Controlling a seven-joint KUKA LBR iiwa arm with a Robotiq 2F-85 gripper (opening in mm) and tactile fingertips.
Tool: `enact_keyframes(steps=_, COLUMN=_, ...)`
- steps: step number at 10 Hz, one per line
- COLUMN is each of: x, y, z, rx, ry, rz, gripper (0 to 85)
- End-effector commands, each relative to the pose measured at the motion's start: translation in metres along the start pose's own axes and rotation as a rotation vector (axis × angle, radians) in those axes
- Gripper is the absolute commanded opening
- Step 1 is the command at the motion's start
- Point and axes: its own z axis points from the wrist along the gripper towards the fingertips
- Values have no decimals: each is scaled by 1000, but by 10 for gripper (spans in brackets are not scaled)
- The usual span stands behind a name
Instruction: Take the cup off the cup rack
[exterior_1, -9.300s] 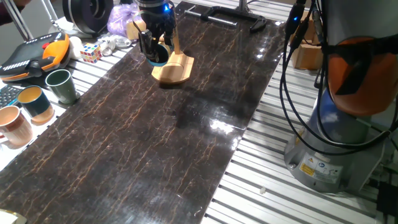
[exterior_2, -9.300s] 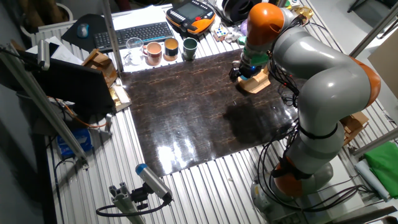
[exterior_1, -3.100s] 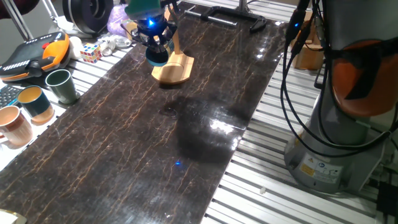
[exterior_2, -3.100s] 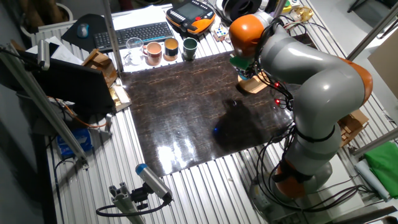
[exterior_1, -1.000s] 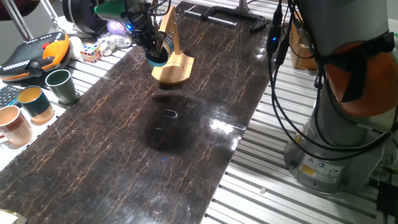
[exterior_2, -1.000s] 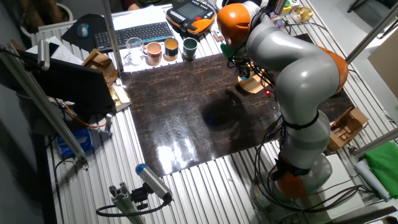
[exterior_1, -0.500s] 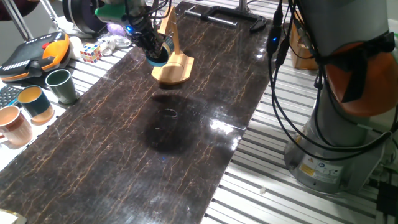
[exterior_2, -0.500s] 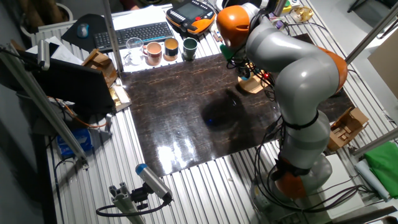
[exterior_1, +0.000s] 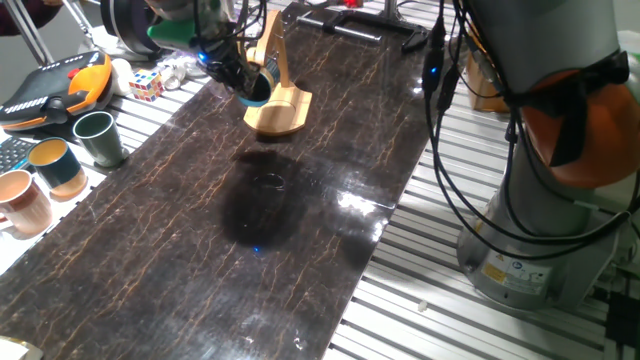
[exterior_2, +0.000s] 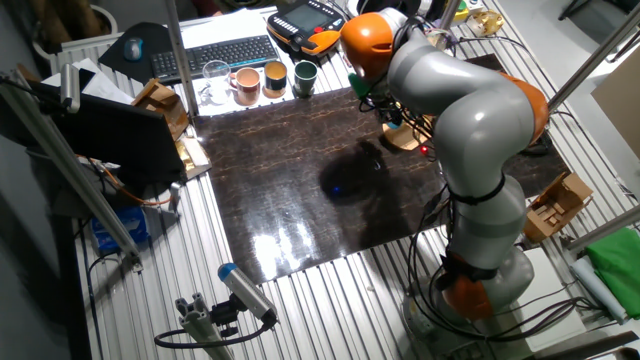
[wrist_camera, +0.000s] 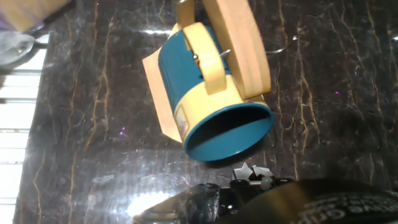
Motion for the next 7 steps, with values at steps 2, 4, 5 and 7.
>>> enact_keyframes(steps=2, x=2, y=2, z=1, rx=-4, ry=-12, rz=-11, gripper=7)
enact_keyframes(steps=4, x=2, y=2, z=0, rx=-3, ry=-4, rz=-25, gripper=7)
enact_keyframes(steps=5, x=2, y=2, z=0, rx=-6, ry=-3, rz=-51, gripper=7)
enact_keyframes(steps=7, x=2, y=2, z=0, rx=-40, ry=31, rz=-134, gripper=7)
